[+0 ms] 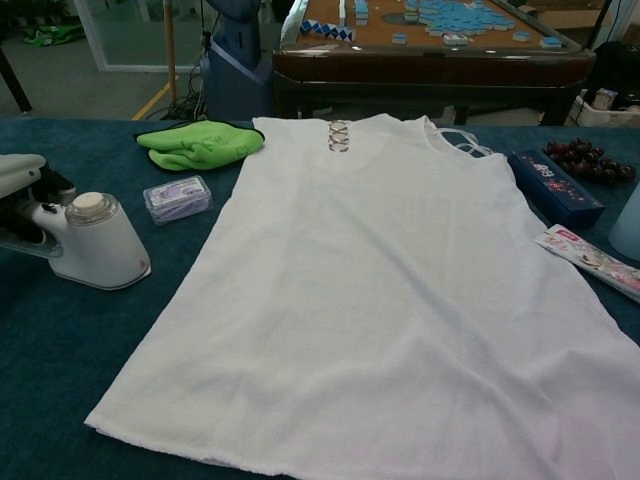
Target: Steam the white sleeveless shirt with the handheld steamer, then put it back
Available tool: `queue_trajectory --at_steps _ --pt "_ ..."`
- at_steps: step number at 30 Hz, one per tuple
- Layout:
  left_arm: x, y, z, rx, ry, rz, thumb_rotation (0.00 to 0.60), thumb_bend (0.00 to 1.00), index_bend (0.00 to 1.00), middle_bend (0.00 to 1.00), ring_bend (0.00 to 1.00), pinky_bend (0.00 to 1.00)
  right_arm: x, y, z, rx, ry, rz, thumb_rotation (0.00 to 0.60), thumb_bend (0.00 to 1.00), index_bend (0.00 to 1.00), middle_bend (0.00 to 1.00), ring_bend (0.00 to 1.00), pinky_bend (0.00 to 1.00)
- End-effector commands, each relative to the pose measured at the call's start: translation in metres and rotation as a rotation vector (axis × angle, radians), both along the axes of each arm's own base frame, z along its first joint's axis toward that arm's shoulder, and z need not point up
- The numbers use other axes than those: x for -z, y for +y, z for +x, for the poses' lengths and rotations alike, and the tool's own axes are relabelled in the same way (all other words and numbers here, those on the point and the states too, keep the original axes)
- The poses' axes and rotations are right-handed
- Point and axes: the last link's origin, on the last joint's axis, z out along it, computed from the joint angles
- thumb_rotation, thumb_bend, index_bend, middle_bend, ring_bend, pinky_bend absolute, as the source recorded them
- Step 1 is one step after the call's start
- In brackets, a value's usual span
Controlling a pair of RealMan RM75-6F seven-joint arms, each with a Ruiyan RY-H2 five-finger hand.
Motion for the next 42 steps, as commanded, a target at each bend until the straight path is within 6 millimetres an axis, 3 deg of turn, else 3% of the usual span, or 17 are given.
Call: queue_trajectory --at_steps 1,5,21,25,31,34,39,42 --pt "-0.001 0.0 -0.002 0.008 -0.024 -0.001 0.6 0.22 0.74 0.66 0.56 0.56 0.0 0.0 0.0 0.0 0.001 0.001 0.6 0.02 0.17 0.25 0.15 0.1" --pt "-0.003 -0.001 -0.002 0.007 -0.064 -0.003 0.6 0.22 0.77 0.68 0.59 0.61 0.0 0.0 0.001 0.0 0.0 0.005 0.6 0.02 0.17 0.25 0.15 0.1" --pt "-0.02 -0.005 -0.005 -0.087 -0.343 -0.03 0.6 0.22 0.82 0.69 0.6 0.62 0.005 -0.001 0.006 -0.004 0.0 0.038 0.6 0.02 0.18 0.25 0.15 0.12" --pt "-0.027 -0.008 0.004 -0.055 -0.364 -0.024 0.6 0.22 0.82 0.69 0.6 0.62 0.013 -0.003 0.012 -0.03 0.0 0.087 0.6 0.02 0.19 0.25 0.15 0.12" --pt "-0.029 -0.013 0.03 -0.002 -0.358 -0.056 0.6 0.22 0.82 0.69 0.6 0.62 0.042 -0.008 0.022 -0.091 -0.01 0.254 0.6 0.03 0.19 0.25 0.15 0.12" --pt "-0.026 -0.014 0.048 0.033 -0.348 -0.078 0.6 0.22 0.81 0.69 0.6 0.62 0.06 -0.01 0.031 -0.134 -0.015 0.357 0.6 0.14 0.19 0.25 0.15 0.12" --pt "-0.015 -0.014 0.08 0.101 -0.331 -0.114 0.6 0.22 0.81 0.69 0.6 0.62 0.092 -0.01 0.043 -0.198 -0.043 0.511 0.6 0.52 0.19 0.25 0.15 0.12" --pt "-0.007 -0.013 0.097 0.14 -0.322 -0.135 0.6 0.22 0.81 0.69 0.6 0.62 0.11 -0.008 0.048 -0.214 -0.061 0.594 0.6 0.69 0.19 0.24 0.15 0.12"
